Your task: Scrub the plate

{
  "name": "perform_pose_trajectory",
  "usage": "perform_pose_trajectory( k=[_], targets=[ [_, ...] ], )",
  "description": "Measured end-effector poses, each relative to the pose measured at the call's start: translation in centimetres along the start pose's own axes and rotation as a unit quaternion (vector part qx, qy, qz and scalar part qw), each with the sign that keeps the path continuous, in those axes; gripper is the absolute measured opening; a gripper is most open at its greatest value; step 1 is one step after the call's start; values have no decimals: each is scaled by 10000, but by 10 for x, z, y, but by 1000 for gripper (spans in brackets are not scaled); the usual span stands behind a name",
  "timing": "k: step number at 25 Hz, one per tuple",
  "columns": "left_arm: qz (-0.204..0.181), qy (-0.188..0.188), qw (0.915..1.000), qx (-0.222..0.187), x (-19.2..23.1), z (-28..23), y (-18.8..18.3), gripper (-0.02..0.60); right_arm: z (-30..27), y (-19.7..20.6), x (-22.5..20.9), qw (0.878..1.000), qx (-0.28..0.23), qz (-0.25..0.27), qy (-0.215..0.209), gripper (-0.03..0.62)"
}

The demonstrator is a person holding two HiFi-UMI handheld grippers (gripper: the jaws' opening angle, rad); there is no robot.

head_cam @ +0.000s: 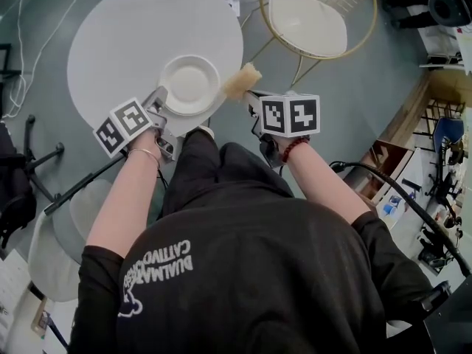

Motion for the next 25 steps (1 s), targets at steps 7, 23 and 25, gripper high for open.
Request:
perform_pose_trajectory(
  k=[7, 23, 25],
  targets=[
    [-245, -76, 9974, -670, -12, 44, -21, 132, 41, -33, 21, 9936, -985, 280, -479, 8],
    [-2850, 3507, 8616, -2313, -262, 339, 39, -2, 325, -97, 200, 8470, -4222, 1867, -2635, 9],
    [-2983, 3585, 8499, -2454, -273, 369, 46, 0, 346, -93, 219, 8350, -4336, 1960, -2764, 9]
  ],
)
Point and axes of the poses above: the fingertips, and each gripper's own axes: z backward along the fingers, x to its left, y out of its underside, the point moved 5 cm from there along z, backward along the fingers, and after that the axes turned 9 degrees about z, right-handed, at the moved point
